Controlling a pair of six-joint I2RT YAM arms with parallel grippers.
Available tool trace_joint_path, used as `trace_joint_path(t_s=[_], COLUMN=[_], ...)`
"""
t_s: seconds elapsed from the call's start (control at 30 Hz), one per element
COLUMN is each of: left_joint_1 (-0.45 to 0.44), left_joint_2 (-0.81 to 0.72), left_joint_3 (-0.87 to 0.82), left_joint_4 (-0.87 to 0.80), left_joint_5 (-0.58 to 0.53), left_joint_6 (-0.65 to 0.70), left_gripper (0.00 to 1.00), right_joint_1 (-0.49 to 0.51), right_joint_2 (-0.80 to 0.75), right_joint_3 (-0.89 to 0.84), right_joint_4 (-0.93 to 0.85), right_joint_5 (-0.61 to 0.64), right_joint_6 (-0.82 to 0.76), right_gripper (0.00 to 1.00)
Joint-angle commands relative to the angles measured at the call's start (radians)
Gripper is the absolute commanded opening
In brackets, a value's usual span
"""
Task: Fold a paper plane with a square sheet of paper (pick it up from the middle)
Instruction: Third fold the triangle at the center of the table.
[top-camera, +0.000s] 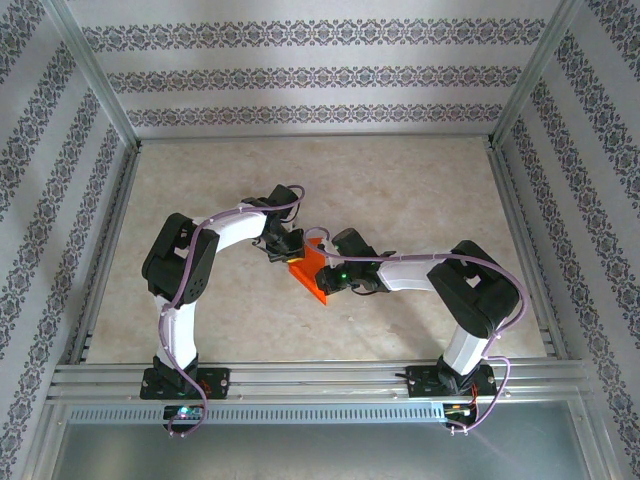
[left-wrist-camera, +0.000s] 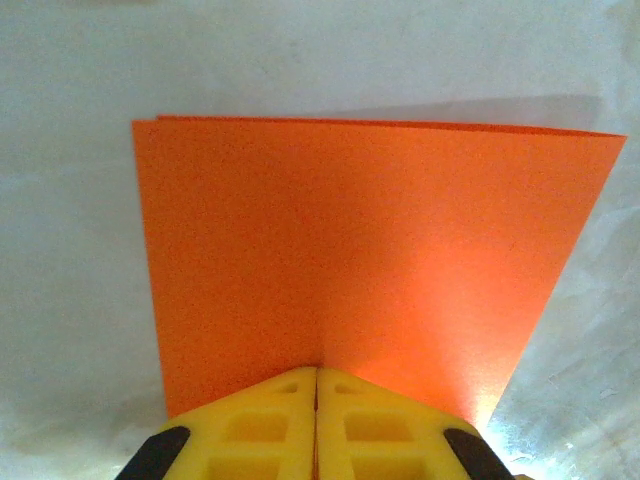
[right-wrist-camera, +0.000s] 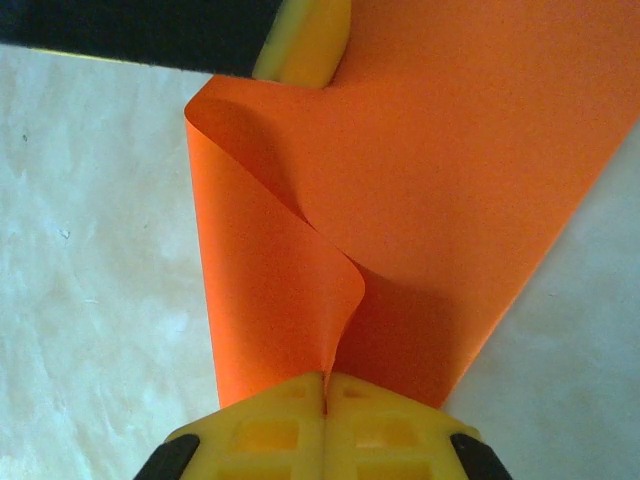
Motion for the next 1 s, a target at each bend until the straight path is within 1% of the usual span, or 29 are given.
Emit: trace_joint_path(t_s=[0.0,0.2,0.33,0.53,0.7,0.8,0.97], left_joint_1=[0.002,0.003,0.003,0.003,-0.009,-0.039,-0.074], left_joint_2=[0.021,-0.028,-0.11,-0.214,-0.274,-0.289,-0.261], left_joint_3=[-0.007,0.017,0.008,-0.103,-0.226,-0.272,-0.289], left_joint_4=[-0.014,-0.022,0.012,0.106,0.231,0.262,0.265], left_joint_5=[-0.011,-0.017,-0.016,-0.004,0.066,0.064,0.053], left_joint_6=[0.004,0.005,-0.026,-0.128,-0.245,-0.286,-0.302], left_gripper=[0.08,0.09,0.14,0.16,0.15,0.14,0.13], right_joint_1=[-0.008,-0.008,-0.008,-0.008,-0.009,-0.01,-0.01], right_joint_2=[-0.004,0.02,0.027,0.029,0.034,0.035,0.038], right_joint_3=[0.021,0.022,0.021,0.021,0.021,0.022,0.026], right_joint_4=[-0.023,-0.024,-0.026,-0.029,-0.029,-0.03,-0.034], right_joint_5=[0.012,0.008,0.011,0.017,0.016,0.014,0.01], right_joint_6=[-0.012,-0.009,-0.007,-0.007,-0.005,-0.002,-0.002], right_gripper=[0.02,0.02,0.02,0.02,0.02,0.02,0.02])
